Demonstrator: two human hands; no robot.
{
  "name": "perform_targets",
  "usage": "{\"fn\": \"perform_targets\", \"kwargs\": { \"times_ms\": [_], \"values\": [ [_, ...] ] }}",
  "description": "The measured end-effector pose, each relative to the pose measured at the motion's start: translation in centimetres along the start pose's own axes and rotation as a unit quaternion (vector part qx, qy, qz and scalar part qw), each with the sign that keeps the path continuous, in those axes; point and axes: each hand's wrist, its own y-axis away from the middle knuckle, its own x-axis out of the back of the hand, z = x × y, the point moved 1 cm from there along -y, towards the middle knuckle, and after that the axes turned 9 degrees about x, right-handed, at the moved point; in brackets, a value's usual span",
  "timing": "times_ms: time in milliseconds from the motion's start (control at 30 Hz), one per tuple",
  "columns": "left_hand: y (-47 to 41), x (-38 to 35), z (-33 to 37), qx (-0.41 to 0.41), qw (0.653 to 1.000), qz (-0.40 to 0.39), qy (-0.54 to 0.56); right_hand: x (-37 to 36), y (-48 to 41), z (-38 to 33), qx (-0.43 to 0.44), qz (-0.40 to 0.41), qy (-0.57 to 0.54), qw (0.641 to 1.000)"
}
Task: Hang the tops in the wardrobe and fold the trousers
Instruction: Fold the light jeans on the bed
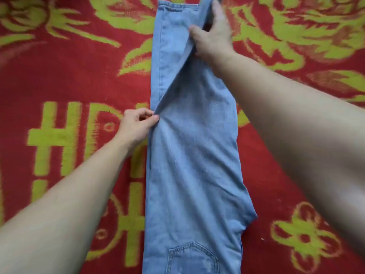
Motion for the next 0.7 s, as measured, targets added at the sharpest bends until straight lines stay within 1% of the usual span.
{"fn": "perform_targets", "kwargs": {
  "times_ms": [67, 167, 233, 300, 367, 433, 500, 567, 633, 667, 700],
  "values": [
    [-0.5, -0.5, -0.7, 0.024, 1.000, -0.003, 0.001, -2.5, -0.9, -0.3, 0.025, -0.053, 0.056, 0.997],
    [-1.3, -0.8, -0.6, 0.048, 0.998, 0.000, -0.028, -5.1, -2.3, 1.0, 0.021, -0.105, 0.125, 0.986],
    [-1.6, -0.5, -0.3, 0.069, 0.997, -0.021, -0.014, -6.5, -3.0, 1.6, 0.036, -0.142, 0.160, 0.976],
    [-1.8, -0.4, -0.2, 0.091, 0.996, -0.020, 0.001, -7.8, -3.4, 2.3, 0.041, -0.189, 0.195, 0.962],
    [-2.2, -0.6, -0.5, 0.100, 0.995, 0.006, -0.006, -8.8, -3.5, 3.2, -0.006, -0.252, 0.216, 0.943],
    [-2.6, -0.9, -0.8, 0.103, 0.994, 0.025, -0.031, -9.2, -3.8, 3.5, -0.050, -0.291, 0.221, 0.930],
    [-2.9, -0.9, -0.9, 0.110, 0.993, 0.026, -0.042, -9.1, -4.4, 3.4, -0.059, -0.305, 0.195, 0.930],
    [-3.2, -0.8, -1.0, 0.112, 0.992, 0.032, -0.046, -8.6, -4.4, 3.1, -0.057, -0.301, 0.133, 0.943],
    [-3.5, -0.8, -0.9, 0.109, 0.992, 0.040, -0.053, -7.3, -2.9, 3.1, -0.038, -0.266, 0.082, 0.960],
    [-3.5, -0.9, -0.9, 0.106, 0.992, 0.045, -0.054, -6.4, -1.6, 3.1, -0.014, -0.234, 0.090, 0.968],
    [-3.6, -1.0, -0.8, 0.105, 0.992, 0.048, -0.055, -5.6, -0.1, 3.3, 0.026, -0.193, 0.127, 0.973]
  ]
}}
